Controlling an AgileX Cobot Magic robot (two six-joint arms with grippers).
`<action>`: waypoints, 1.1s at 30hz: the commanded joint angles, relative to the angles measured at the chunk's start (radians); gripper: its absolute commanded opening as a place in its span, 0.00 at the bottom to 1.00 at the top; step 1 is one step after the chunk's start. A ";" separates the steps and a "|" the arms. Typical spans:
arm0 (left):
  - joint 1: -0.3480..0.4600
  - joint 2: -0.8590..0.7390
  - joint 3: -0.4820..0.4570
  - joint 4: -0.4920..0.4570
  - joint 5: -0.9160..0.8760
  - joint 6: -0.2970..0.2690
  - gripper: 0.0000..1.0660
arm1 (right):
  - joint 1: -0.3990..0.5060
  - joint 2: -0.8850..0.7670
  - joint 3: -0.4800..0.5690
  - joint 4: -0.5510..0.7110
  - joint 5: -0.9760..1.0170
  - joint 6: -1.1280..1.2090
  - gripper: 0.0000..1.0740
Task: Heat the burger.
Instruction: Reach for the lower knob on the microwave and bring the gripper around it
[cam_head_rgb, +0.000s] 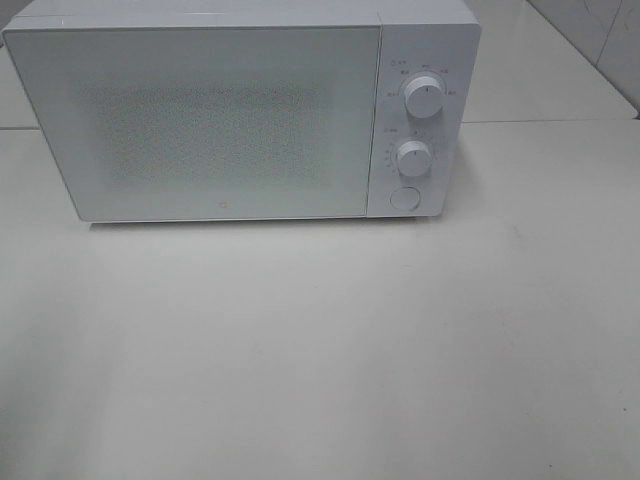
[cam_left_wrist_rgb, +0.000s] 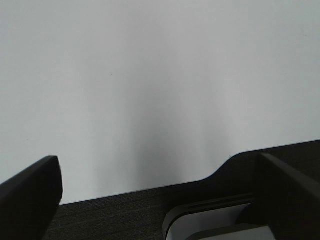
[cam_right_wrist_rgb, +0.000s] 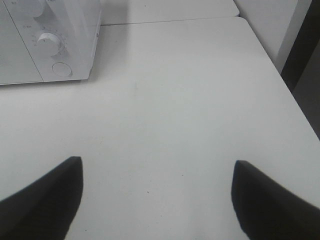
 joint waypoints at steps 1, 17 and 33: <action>0.002 -0.006 0.004 -0.005 -0.002 -0.008 0.92 | -0.008 -0.025 0.005 0.001 -0.012 -0.006 0.71; 0.174 -0.415 0.004 -0.002 -0.002 -0.008 0.92 | -0.008 -0.025 0.005 0.001 -0.012 -0.006 0.71; 0.229 -0.609 0.006 -0.002 -0.003 -0.008 0.92 | -0.008 -0.025 0.005 0.001 -0.012 -0.006 0.71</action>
